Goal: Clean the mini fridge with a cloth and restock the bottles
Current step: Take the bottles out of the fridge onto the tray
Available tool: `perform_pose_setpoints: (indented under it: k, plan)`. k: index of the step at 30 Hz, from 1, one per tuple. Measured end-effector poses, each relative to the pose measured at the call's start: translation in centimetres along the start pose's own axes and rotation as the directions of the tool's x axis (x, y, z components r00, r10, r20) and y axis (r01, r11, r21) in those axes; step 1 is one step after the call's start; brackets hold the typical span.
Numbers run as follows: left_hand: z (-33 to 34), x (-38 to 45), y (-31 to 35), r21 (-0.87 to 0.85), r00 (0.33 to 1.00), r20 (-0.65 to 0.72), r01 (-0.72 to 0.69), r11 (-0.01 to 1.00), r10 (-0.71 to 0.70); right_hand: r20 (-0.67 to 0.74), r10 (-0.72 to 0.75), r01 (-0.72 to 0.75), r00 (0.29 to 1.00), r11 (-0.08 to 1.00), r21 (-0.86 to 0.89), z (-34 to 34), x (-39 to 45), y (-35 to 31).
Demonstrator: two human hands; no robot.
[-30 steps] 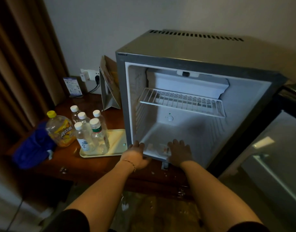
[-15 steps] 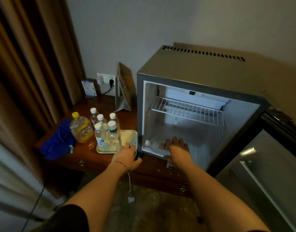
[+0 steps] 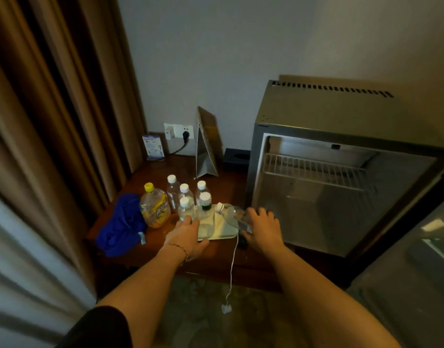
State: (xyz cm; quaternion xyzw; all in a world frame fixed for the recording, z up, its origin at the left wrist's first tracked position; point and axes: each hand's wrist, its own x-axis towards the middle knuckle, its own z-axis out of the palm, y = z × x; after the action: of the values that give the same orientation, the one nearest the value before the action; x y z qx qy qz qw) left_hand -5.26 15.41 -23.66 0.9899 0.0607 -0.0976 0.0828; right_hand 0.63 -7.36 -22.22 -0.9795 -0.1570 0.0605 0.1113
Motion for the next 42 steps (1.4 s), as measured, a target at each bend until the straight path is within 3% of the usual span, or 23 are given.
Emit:
perform_pose_setpoints:
  k: [4,9,12,18,22,26,42]
  plan:
    - [0.9,0.1,-1.9,-0.03,1.0,0.007,0.015,0.999,-0.015,0.011,0.034,-0.035,0.999,0.997,0.075,1.9,0.8,-2.3]
    - [2.4,0.6,-3.1,-0.059,1.0,0.017,0.015,0.998,-0.014,0.025,0.192,-0.192,0.981,0.957,0.215,3.8,2.2,-4.4]
    - [3.1,1.3,-3.7,-0.067,1.0,0.019,0.021,0.998,-0.02,0.027,0.283,-0.27,0.959,0.879,0.393,5.3,3.5,-4.9]
    - [4.2,3.0,-4.5,-0.072,1.0,0.006,0.017,0.997,-0.016,-0.061,0.39,-0.251,0.919,0.697,0.672,9.2,6.3,-5.7]
    - [5.6,4.0,-5.0,-0.05,1.0,0.01,0.011,0.999,-0.011,-0.125,0.382,-0.221,0.916,0.738,0.638,12.8,8.7,-5.4]
    - [7.6,4.4,-5.6,-0.059,1.0,0.002,0.031,0.998,-0.031,-0.097,0.367,-0.249,0.925,0.781,0.573,15.8,11.4,-4.4]
    - [10.6,4.4,-5.6,-0.047,0.99,0.056,0.135,0.99,-0.132,-0.087,0.296,-0.17,0.951,0.737,0.655,17.5,12.5,-3.5]
